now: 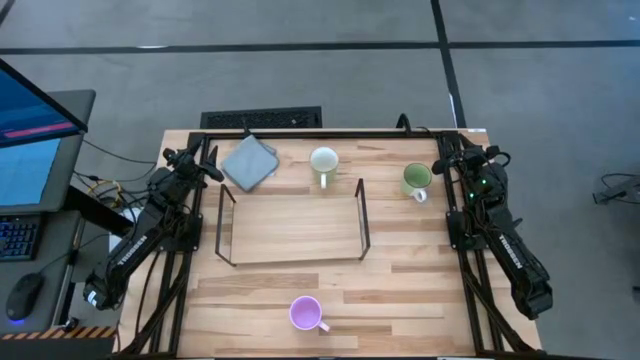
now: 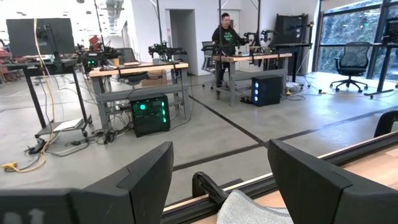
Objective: Stack small to large cups/mugs on shelf
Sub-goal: Put the light green mug on the shelf
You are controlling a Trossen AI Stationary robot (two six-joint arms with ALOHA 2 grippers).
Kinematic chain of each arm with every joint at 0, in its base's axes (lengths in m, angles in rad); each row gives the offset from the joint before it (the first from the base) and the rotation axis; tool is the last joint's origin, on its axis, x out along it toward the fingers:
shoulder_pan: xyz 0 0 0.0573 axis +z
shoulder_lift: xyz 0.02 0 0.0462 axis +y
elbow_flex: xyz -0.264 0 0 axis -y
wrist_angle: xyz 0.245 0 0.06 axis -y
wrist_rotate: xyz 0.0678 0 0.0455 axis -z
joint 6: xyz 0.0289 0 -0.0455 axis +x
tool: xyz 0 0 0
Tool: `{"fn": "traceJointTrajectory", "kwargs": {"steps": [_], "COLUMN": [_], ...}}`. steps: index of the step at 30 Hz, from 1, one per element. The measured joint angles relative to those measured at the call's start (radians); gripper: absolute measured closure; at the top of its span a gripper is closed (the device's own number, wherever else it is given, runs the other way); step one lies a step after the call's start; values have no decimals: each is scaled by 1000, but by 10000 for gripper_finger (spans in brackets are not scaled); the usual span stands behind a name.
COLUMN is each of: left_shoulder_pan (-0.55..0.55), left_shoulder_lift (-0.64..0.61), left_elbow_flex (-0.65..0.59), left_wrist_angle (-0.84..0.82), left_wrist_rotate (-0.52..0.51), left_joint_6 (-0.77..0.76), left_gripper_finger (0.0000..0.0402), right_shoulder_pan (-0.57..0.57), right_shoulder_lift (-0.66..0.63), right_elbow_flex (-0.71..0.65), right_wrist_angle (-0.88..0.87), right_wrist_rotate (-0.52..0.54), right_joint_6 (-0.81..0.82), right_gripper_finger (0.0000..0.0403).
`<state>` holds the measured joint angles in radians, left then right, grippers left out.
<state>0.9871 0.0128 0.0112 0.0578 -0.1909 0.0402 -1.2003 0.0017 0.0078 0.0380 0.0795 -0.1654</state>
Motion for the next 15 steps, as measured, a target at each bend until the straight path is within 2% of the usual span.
{"fn": "traceJointTrajectory", "kwargs": {"steps": [15], "left_shoulder_pan": [0], "left_shoulder_lift": [0], "left_elbow_flex": [0], "left_wrist_angle": [0], "left_wrist_rotate": [0], "left_joint_6": [0], "left_gripper_finger": [148], "right_shoulder_pan": [2], "right_shoulder_lift": [0], "right_elbow_flex": [0], "right_wrist_angle": [0], "right_wrist_rotate": [-1], "right_joint_6": [62], "right_gripper_finger": [173]}}
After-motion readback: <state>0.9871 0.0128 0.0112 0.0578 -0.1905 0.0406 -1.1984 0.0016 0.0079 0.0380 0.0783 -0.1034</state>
